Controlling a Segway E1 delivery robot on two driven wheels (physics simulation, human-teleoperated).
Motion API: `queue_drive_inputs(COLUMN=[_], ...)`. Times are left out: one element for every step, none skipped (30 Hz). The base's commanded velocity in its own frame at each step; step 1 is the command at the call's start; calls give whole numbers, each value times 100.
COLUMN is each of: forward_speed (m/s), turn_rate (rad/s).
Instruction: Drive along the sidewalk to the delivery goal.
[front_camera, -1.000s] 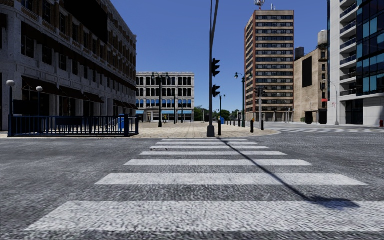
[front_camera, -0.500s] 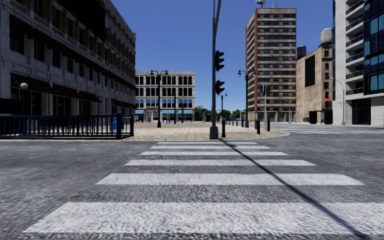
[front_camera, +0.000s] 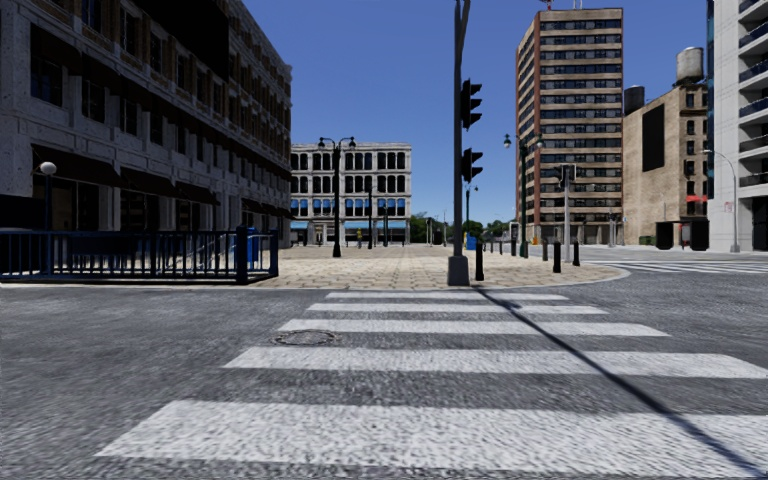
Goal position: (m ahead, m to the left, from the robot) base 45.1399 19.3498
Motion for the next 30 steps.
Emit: queue_drive_inputs(forward_speed=[200, 200, 200, 200, 200, 200, 200, 200, 200, 200, 200, 200, 200, 200, 200, 200, 200, 200, 200, 200, 200, 200, 200, 200, 200, 200, 200, 200, 200, 200], turn_rate=[0, 0, 0, 0, 0, -10, -10, -24, -26, -27, -27, -27, -27, -27, -27, -27, -27, -12, -12, 0, 0, 0, 0, 0, 0, 0, 0, -20, -28, -28])
